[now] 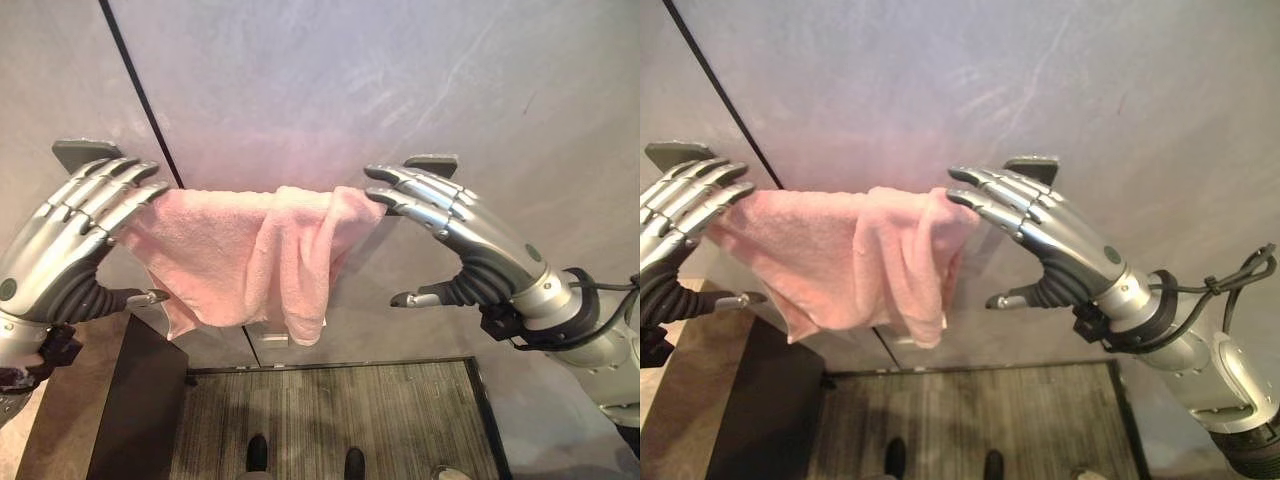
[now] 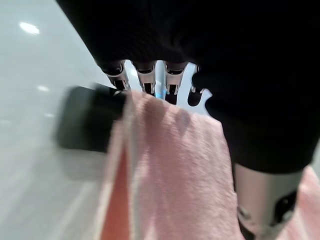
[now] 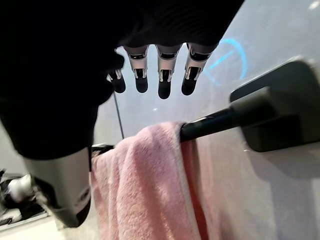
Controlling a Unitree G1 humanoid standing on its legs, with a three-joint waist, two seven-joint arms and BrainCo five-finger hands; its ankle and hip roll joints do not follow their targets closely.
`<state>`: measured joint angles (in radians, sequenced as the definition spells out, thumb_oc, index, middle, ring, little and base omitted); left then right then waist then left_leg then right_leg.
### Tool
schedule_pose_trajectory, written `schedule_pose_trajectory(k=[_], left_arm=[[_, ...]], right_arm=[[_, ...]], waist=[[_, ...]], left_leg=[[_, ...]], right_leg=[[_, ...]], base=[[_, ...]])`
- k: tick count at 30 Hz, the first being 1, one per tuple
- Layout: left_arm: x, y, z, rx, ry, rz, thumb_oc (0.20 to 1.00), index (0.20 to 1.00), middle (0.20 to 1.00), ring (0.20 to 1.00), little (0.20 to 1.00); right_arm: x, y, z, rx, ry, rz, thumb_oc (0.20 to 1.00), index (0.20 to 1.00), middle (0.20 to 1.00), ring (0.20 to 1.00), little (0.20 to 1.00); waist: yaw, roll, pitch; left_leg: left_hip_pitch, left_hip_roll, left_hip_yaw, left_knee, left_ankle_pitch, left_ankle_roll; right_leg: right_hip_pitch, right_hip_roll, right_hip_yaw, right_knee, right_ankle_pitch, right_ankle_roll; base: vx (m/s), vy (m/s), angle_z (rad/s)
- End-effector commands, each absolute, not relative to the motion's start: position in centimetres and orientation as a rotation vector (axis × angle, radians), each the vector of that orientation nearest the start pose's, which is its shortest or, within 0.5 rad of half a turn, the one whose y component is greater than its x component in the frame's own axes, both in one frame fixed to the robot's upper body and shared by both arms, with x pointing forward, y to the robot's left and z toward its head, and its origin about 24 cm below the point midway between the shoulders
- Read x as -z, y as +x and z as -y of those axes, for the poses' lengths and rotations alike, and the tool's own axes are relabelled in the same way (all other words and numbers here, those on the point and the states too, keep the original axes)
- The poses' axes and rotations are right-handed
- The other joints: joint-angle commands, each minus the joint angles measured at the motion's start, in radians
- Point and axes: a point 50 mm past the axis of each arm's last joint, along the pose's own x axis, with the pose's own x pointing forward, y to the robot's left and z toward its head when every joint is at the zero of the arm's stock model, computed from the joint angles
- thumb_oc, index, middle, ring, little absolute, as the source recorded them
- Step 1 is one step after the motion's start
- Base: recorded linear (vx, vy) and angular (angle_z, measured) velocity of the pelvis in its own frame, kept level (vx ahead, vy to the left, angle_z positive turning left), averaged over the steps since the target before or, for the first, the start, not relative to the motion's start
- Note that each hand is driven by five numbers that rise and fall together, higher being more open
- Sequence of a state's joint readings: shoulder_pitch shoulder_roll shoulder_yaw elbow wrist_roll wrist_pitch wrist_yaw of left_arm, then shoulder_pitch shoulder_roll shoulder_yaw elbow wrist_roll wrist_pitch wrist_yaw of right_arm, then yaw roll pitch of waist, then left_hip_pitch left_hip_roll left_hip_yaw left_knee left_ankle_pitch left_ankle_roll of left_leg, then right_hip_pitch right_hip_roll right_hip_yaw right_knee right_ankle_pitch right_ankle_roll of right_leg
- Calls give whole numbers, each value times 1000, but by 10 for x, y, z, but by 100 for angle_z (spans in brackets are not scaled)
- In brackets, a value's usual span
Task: Put brush and paste in cup on sink, flatten towel.
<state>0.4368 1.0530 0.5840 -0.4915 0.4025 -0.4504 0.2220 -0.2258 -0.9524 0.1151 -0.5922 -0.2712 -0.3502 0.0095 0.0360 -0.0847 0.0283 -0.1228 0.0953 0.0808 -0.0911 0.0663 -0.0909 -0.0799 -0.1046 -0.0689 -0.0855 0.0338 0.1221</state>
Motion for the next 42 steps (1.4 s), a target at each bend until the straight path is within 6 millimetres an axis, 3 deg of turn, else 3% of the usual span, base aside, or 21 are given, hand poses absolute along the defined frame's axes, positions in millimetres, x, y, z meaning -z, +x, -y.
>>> schedule_pose_trajectory(k=[1, 12, 20, 27, 31, 36, 42], left_arm=[[-244, 167, -262, 0, 1593, 833, 1000, 1000, 1000, 1000, 1000], [-230, 173, -267, 116, 1696, 711, 1000, 1000, 1000, 1000, 1000], [-231, 175, -267, 203, 1745, 652, 1000, 1000, 1000, 1000, 1000], [-227, 173, -279, 174, 1740, 580, 1000, 1000, 1000, 1000, 1000], [-213, 169, -299, 67, 1675, 481, 1000, 1000, 1000, 1000, 1000], [-206, 167, -308, 21, 1653, 431, 1000, 1000, 1000, 1000, 1000], [-198, 165, -318, -31, 1625, 380, 1000, 1000, 1000, 1000, 1000]], right_arm=[[-245, 194, 136, -491, -1212, 1183, 1000, 1000, 1000, 1000, 1000], [-234, 205, 131, -596, -1415, 1137, 1000, 1000, 1000, 1000, 1000], [-235, 212, 135, -659, -1558, 1089, 1000, 1000, 1000, 1000, 1000], [-229, 220, 159, -562, -1600, 978, 1000, 1000, 1000, 1000, 1000], [-217, 224, 181, -471, -1595, 860, 1000, 1000, 1000, 1000, 1000], [-211, 226, 194, -417, -1568, 784, 1000, 1000, 1000, 1000, 1000], [-208, 226, 196, -399, -1548, 766, 1000, 1000, 1000, 1000, 1000]], waist=[[-7, -10, -35], [0, -5, -20], [1, -8, -4], [-10, -8, -5], [-11, -6, -13], [-8, 0, -20], [-4, 0, -24]], left_leg=[[45, 46, 1, 4, -49, -12], [30, 41, 0, 4, -42, -12], [12, 42, -8, 4, -34, -17], [2, 46, -13, 4, -33, -18], [4, 47, -12, 4, -36, -17], [6, 46, -13, 4, -38, -16], [5, 46, -15, 4, -39, -16]], right_leg=[[-39, -126, -68, -2, 67, 91], [-55, -130, -66, -2, 74, 95], [-65, -129, -70, -2, 76, 97], [-71, -126, -75, -2, 75, 99], [-67, -126, -74, -2, 70, 96], [-65, -126, -75, -2, 67, 95], [-64, -126, -76, -2, 66, 94]], base=[[-7, 11, -4], [-2, 3, -1], [0, 0, 0], [7, -3, 3], [19, -1, 2], [0, 0, 0], [0, 0, 0]])
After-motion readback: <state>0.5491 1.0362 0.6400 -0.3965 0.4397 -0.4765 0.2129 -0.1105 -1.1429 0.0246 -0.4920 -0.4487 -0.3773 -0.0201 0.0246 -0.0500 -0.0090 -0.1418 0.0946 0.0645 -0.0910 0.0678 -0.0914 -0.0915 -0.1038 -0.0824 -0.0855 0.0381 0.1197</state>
